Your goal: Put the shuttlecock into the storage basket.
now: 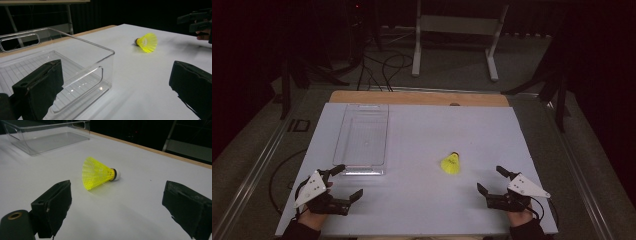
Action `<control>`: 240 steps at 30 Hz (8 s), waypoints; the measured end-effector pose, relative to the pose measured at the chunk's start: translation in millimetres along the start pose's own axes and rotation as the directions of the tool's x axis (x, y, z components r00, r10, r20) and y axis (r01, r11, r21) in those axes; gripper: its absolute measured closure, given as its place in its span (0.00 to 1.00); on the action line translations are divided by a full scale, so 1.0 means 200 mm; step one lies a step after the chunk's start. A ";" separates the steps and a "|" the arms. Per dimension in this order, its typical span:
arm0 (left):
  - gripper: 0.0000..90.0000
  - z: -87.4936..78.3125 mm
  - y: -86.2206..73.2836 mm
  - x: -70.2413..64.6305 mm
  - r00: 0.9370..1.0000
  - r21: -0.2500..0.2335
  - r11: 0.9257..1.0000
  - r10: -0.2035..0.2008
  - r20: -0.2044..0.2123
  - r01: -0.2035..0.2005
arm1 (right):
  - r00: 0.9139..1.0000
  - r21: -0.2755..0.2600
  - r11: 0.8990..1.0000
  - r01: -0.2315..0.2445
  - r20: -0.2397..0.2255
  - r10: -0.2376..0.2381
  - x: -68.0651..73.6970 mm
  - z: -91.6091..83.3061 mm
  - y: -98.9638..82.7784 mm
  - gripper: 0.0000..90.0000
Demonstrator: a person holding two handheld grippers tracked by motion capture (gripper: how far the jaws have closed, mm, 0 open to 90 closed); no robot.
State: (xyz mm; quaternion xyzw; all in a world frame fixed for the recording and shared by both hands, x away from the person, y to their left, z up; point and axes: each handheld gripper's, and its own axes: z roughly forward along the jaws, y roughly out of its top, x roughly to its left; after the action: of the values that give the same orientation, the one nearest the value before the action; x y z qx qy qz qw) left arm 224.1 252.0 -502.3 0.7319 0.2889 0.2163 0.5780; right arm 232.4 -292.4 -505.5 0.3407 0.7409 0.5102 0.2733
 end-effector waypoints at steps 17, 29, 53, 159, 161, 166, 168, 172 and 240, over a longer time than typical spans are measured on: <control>0.00 0.02 0.01 -0.01 1.000 0.038 0.999 0.001 0.027 -0.002 | 1.000 0.002 1.000 -0.005 -0.010 0.005 0.00 0.01 -0.02 0.10; 0.00 0.04 0.04 0.00 0.998 0.064 0.998 -0.016 0.062 0.012 | 1.000 0.012 1.000 -0.008 -0.013 0.009 0.00 0.02 -0.02 0.10; 0.00 0.19 0.42 0.02 0.994 0.113 0.993 0.006 0.107 -0.018 | 1.000 -0.012 1.000 -0.021 -0.022 0.021 0.00 0.01 -0.01 0.10; 0.75 1.53 0.33 -0.37 0.923 0.523 0.802 0.087 0.374 -0.288 | 0.997 -0.018 0.999 -0.032 -0.066 0.031 -0.01 0.01 -0.02 0.10; 0.79 1.53 0.33 -0.37 0.925 0.525 0.802 0.088 0.369 -0.285 | 0.997 -0.016 0.999 -0.031 -0.066 0.030 -0.01 0.01 -0.02 0.10; 0.85 1.54 0.33 -0.37 0.929 0.536 0.795 0.092 0.358 -0.285 | 0.997 -0.017 0.999 -0.031 -0.067 0.030 -0.01 0.01 -0.02 0.10; 0.89 1.54 0.33 -0.38 0.928 0.540 0.790 0.096 0.359 -0.291 | 0.997 -0.016 0.999 -0.032 -0.067 0.031 -0.01 0.01 -0.02 0.10; 0.96 1.54 0.34 -0.38 0.929 0.550 0.784 0.090 0.358 -0.288 | 0.997 -0.015 0.999 -0.032 -0.067 0.031 -0.01 0.01 -0.02 0.10; 1.00 1.26 0.82 -0.31 0.885 0.582 0.711 0.125 0.448 -0.395 | 0.997 -0.009 0.999 -0.031 -0.067 0.031 0.00 0.02 -0.01 0.10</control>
State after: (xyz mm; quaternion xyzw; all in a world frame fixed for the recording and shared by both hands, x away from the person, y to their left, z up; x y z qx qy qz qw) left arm 369.4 1.8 -402.5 0.9487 0.1215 0.0365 0.2896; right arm 235.1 -291.4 -509.4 0.3336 0.7416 0.5292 0.2422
